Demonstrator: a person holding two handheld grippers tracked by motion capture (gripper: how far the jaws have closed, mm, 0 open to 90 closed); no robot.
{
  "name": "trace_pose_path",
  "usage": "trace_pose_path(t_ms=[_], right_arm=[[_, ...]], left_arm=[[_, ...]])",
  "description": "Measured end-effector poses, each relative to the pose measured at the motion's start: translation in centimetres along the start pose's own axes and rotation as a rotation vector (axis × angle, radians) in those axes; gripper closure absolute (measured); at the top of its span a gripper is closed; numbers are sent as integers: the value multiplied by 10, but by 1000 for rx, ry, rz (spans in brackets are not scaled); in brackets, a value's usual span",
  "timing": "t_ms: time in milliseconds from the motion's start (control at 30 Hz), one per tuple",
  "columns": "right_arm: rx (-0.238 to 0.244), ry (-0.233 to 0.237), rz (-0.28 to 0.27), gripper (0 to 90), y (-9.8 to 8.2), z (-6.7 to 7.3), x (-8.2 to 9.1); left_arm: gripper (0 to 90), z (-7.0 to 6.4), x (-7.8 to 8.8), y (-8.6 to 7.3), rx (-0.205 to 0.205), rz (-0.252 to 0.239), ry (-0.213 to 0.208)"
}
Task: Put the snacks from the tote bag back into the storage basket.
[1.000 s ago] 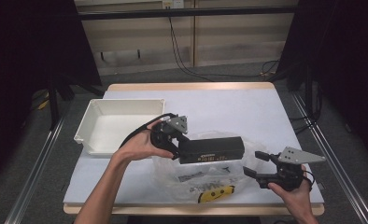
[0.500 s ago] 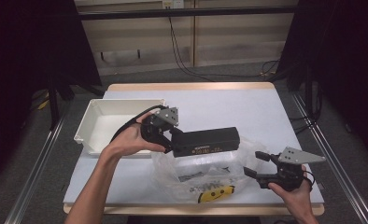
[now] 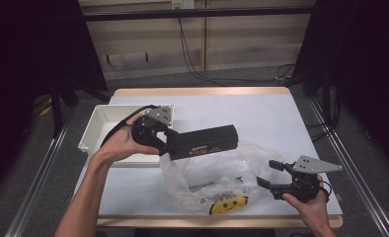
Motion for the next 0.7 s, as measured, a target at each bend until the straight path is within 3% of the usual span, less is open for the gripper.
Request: trace_pose_path(t_ms=[167, 400, 700], right_arm=[[5, 4, 9, 234, 0, 1, -1], [3, 0, 8, 234, 0, 1, -1], [3, 1, 7, 234, 1, 1, -2]], left_arm=[[434, 6, 9, -9, 7, -6, 14], [435, 15, 19, -23, 49, 3, 45], [434, 23, 34, -41, 47, 17, 74]])
Point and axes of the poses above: each handheld gripper's, and its own axes: x roughly backward along the jaws, y roughly out of its top, z roughly to its left, the point moved 4 cm from there along -x, roughly forward along the jaws, and after that the axes turned 12 degrees about z, right-handed, at the moved point
